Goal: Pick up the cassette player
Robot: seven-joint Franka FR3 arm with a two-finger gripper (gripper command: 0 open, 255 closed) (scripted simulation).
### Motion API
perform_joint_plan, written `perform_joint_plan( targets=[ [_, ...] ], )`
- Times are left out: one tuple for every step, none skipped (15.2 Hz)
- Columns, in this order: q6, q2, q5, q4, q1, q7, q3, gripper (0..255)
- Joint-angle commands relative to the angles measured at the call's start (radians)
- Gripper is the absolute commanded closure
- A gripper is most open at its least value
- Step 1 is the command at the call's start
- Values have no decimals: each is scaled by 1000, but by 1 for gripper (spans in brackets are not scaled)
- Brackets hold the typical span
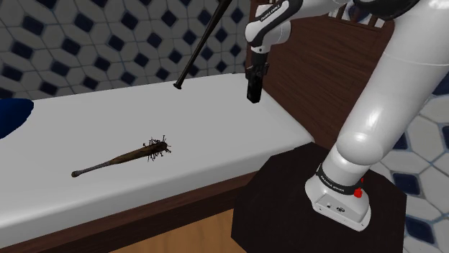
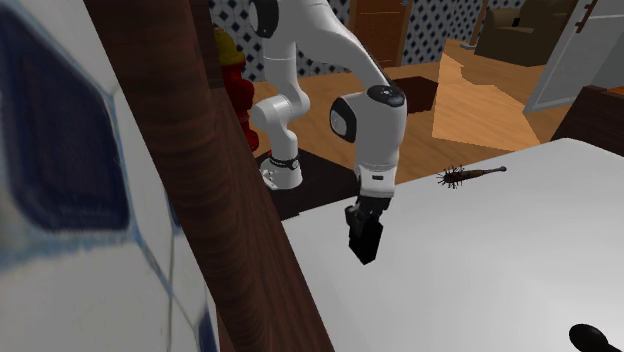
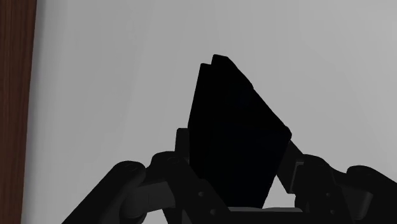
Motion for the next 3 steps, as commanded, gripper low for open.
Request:
perform_joint_plan(
  targets=[
    [-29,-14,-6,16,0,5,0,255],
    [-31,-15,-7,17,0,5,0,255],
    [-31,-15,-7,17,0,5,0,255]
  ],
)
